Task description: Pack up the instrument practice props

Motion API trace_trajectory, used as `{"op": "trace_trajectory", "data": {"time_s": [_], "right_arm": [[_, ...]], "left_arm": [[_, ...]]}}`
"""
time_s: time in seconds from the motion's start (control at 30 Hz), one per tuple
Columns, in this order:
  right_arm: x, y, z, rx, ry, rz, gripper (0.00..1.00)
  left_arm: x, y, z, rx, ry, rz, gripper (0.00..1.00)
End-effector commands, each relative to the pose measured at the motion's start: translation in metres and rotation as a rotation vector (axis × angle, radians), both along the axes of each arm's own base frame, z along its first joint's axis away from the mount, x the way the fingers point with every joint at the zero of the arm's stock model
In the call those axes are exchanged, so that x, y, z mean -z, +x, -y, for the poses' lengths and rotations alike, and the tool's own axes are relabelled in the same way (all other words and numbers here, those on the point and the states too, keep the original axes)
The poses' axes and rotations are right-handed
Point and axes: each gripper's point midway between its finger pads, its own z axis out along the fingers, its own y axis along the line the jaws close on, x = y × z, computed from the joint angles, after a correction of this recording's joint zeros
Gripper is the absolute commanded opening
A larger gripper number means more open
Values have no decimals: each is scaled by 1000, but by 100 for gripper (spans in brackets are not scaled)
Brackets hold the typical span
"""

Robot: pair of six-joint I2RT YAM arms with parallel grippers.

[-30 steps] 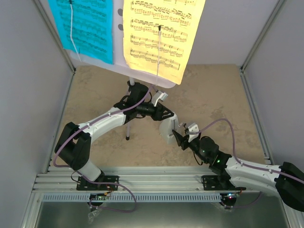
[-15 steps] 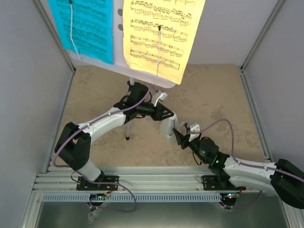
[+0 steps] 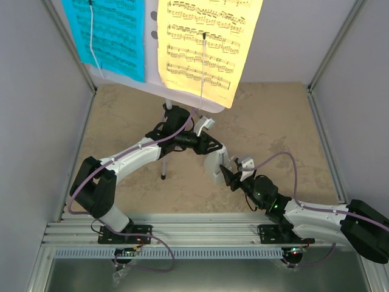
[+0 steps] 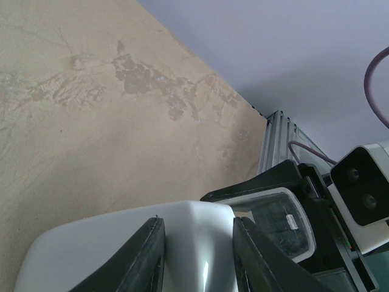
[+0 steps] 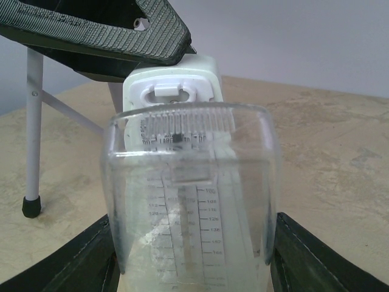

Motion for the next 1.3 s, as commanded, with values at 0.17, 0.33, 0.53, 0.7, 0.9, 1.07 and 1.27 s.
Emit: {"op": "trace_trajectory", "data": {"time_s": [0.17,0.33,0.53,0.7,0.9,1.07,1.27], "right_arm": [[-8,3,-3,15,50,-11,47],[-8,1,-6,4,44,-13,46],[-5,3,-5,31,37,-18,46],[1,4,-8,30,21,-31,46],[5,4,-11,36,22,-49,46],[11,6,-17,33,10,-73,46],[25,3,-15,49,-6,-118,46]], "left_arm": [[10,-3,-5,-18,37,-29,33],[10,-2,-6,-22,48,-17,33],[12,-3,-5,-17,47,-28,33],[12,-3,-5,-18,46,-31,33],[14,0,-7,-34,53,-26,33],[15,-1,-6,-33,51,-30,33],[13,-2,-6,-31,45,-27,33]]}}
